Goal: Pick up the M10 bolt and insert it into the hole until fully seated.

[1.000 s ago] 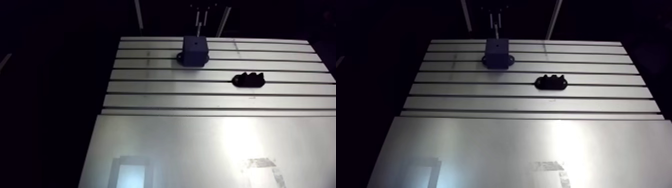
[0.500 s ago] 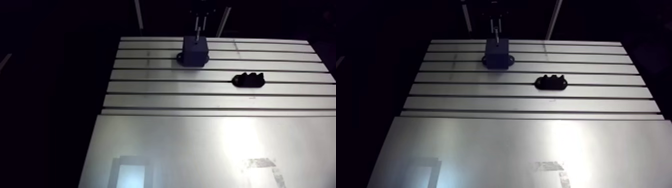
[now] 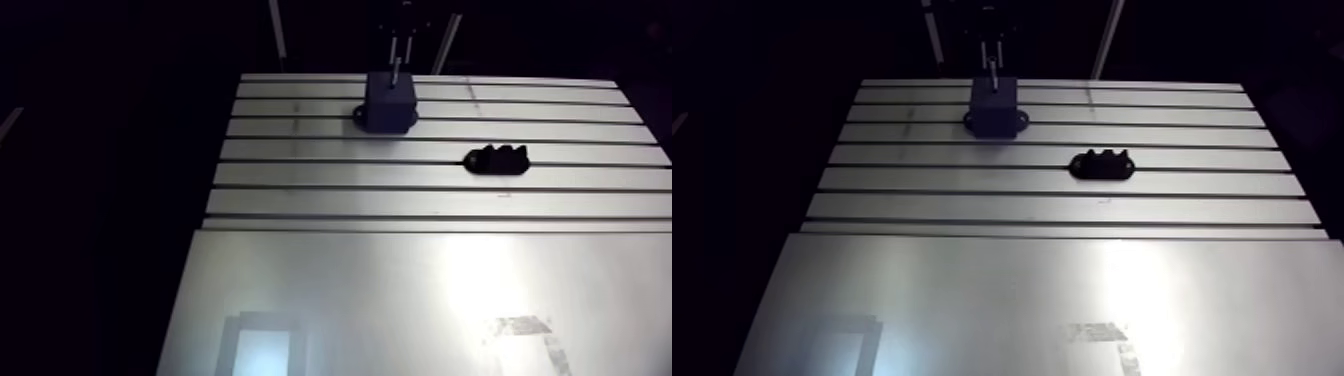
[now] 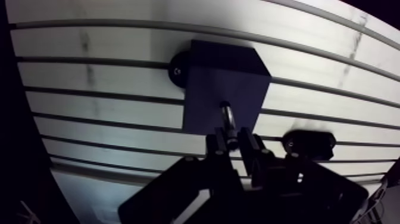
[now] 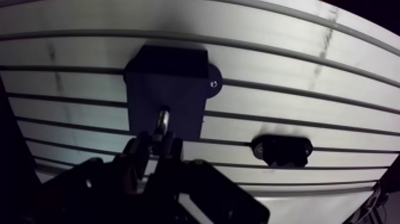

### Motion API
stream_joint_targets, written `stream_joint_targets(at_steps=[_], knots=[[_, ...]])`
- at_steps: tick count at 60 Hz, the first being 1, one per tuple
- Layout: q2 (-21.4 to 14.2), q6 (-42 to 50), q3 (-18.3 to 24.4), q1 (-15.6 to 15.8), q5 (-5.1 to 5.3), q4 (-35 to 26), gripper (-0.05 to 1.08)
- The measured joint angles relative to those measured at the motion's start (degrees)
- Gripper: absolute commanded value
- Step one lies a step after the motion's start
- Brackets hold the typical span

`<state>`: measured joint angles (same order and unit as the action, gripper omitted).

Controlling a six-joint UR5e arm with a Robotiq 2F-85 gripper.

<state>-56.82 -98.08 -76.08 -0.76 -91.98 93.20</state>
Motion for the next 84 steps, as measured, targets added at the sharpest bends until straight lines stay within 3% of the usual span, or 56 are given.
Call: stream_joint_targets(at_steps=[84], knots=[[0.01,-0.05,-0.46,-0.16,0.12,0.09,1.08]])
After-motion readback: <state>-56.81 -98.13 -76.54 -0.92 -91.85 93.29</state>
